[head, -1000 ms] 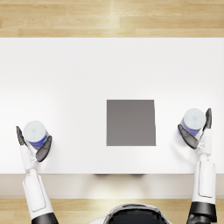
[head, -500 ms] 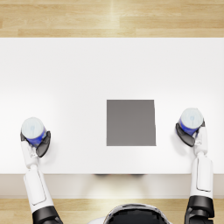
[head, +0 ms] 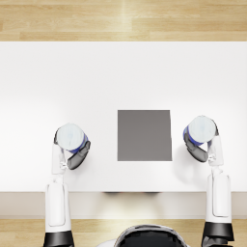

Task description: Pick up the blue can on the left and place it in the middle, then pick up the blue can on the right and place it on top of the can in the middle

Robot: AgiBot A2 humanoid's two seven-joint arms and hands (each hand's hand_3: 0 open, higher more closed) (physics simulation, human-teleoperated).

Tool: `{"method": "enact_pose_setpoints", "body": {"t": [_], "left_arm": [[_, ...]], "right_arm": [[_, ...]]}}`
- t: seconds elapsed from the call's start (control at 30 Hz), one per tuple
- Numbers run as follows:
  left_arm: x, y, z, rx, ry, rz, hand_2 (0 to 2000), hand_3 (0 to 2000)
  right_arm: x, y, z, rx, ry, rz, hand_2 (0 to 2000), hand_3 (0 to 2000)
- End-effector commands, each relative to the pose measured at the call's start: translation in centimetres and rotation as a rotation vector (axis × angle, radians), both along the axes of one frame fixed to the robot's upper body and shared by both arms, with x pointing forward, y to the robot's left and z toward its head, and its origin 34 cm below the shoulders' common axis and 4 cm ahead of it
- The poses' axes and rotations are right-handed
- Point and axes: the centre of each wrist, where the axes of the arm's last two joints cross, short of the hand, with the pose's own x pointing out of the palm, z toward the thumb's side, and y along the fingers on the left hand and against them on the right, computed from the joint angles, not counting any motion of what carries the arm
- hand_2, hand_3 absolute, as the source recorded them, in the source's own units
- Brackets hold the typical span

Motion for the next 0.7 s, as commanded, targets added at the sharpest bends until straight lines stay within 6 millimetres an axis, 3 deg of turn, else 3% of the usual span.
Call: {"method": "enact_pose_setpoints", "body": {"t": [0.03, 0.23, 0.33, 0.5, 0.7], "left_arm": [[1.3, -4.6, 1.5, 0.017, -0.049, -0.162, 2000, 1520], [3.5, -9.6, 1.9, 0.001, -0.04, -0.303, 2000, 1520], [4.6, -12.0, 1.5, -0.119, 0.015, -0.384, 2000, 1520], [6.1, -15.1, -0.8, -0.181, 0.15, -0.451, 2000, 1520], [6.4, -16.4, -4.0, -0.202, 0.117, -0.488, 2000, 1520]], "right_arm": [[0.0, 0.9, 2.6, -0.008, -0.093, 0.03, 2000, 1520], [0.3, 0.7, 3.1, 0.007, -0.109, 0.014, 2000, 1520], [0.1, 0.9, 4.0, 0.008, -0.145, 0.019, 2000, 1520], [0.0, 1.5, 5.6, 0.007, -0.204, 0.043, 2000, 1520], [-0.3, 2.0, 6.1, 0.01, -0.228, 0.057, 2000, 1520]]}}
